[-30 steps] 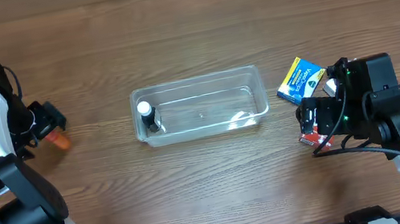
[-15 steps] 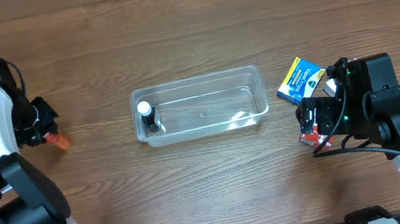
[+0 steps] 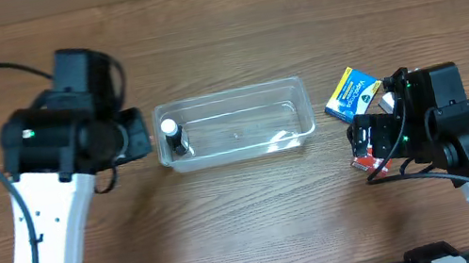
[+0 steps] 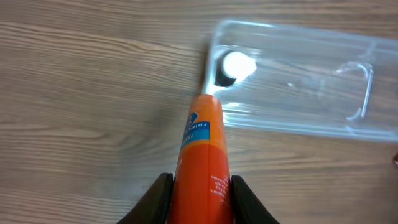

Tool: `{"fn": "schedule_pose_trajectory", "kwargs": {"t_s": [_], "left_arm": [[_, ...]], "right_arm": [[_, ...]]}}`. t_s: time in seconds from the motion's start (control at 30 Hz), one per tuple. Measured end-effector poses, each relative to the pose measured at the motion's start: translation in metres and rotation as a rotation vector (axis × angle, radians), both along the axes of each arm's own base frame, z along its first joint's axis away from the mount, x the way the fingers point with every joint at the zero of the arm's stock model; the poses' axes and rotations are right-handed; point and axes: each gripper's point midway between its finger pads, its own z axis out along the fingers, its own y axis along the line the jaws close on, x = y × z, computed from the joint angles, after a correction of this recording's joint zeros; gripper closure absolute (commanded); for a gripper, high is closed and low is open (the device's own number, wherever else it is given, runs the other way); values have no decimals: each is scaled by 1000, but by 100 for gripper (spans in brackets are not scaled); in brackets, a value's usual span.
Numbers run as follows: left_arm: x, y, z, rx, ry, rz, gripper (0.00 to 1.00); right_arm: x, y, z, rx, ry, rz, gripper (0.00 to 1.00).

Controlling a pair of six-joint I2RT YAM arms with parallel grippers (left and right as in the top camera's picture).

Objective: Pack container
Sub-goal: 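Place the orange bottle beside the dark bottle in the container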

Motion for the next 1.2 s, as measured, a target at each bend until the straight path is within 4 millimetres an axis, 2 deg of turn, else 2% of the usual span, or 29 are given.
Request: {"fn": "schedule_pose_trajectory", "kwargs": {"t_s": [0.07,0.13,0.27,0.4,0.5,0.57,0.63,0.7,0.83,0.9,0.93,1.03,1.13,1.17,1.2], "left_arm": [[6,-23,-9,-12,-15,-39,83],[5,-37,-32,-10,32,-54,82],[12,-41,-89,26,172,-30,79],[26,-45,-117,43,226,-25,78],[32,-48,-143,62,285,-24,74],[32,-48,-156,73,322,-23,66],[31,-48,-168,81,361,-18,40],[31,-49,-172,77,371,-18,32],[28,-50,-170,78,385,-25,30],[30,-50,-157,79,387,-28,30],[34,-51,-147,76,375,-28,29],[56,-59,-97,45,272,-30,27],[55,-52,-51,48,173,-24,24],[51,-48,-38,53,137,-20,0],[44,-42,-18,53,84,-15,0]], "right_arm": [[0,0,0,0,0,1,0],[0,0,0,0,1,0,0],[0,0,0,0,1,0,0],[0,0,0,0,0,0,0],[0,0,0,0,1,0,0],[0,0,0,0,1,0,0],[0,0,0,0,2,0,0],[-1,0,0,-1,4,0,0],[-1,0,0,0,5,0,0],[-1,0,-1,-1,6,0,0],[-2,0,-1,-1,7,0,0],[-2,0,-1,-1,11,0,0],[-4,-1,-2,-2,18,-2,0],[-3,-3,-2,-6,16,-23,0],[-2,-5,-2,-13,15,-39,0]]}}
